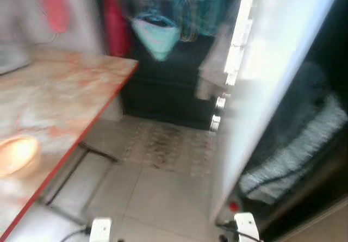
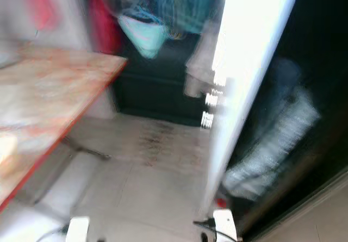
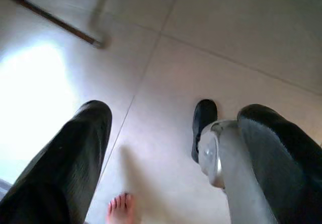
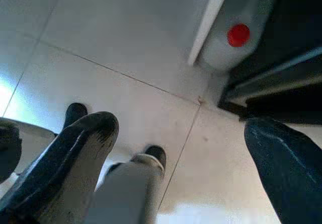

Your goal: Restocking fridge

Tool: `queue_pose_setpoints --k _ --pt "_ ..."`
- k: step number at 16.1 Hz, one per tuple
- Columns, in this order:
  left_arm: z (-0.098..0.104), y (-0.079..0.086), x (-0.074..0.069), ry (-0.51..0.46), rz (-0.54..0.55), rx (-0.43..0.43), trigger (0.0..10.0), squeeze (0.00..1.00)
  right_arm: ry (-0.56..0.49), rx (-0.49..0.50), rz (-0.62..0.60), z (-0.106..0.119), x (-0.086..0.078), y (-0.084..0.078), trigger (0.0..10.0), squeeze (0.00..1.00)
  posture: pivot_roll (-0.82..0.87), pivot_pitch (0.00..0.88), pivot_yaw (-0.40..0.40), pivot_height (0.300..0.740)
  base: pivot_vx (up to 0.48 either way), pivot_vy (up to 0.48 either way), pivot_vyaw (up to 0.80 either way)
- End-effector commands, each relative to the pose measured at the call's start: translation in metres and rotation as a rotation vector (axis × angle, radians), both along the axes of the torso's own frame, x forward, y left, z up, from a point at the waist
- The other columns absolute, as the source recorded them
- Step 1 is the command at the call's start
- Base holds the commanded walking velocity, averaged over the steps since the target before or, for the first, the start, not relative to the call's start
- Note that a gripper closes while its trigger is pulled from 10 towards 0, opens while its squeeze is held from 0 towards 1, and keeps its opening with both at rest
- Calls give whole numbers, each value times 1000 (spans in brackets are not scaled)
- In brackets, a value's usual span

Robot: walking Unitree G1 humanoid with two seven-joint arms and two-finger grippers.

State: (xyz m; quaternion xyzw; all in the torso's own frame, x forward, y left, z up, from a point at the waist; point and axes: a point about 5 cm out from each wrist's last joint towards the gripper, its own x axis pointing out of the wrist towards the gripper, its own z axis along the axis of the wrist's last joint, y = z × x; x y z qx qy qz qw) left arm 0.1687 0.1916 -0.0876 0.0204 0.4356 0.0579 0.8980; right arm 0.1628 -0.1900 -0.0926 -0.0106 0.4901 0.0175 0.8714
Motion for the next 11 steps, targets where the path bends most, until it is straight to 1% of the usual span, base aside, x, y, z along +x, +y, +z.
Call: queue_pose_setpoints --k 1,5,11 --pt "-4 0 -8 28 6 3 10000 0 14 -9 -1 -1 -3 -4 10000 0 -28 31 -16 740 0 0 800" --pt "-3 4 -9 27 14 11 10000 0 15 -8 4 -1 -3 -3 10000 0 -28 52 -13 740 0 0 800" --pt "-3 3 -7 17 9 13 10000 0 19 -8 3 -1 -4 -3 10000 0 -23 70 -16 740 0 0 800"
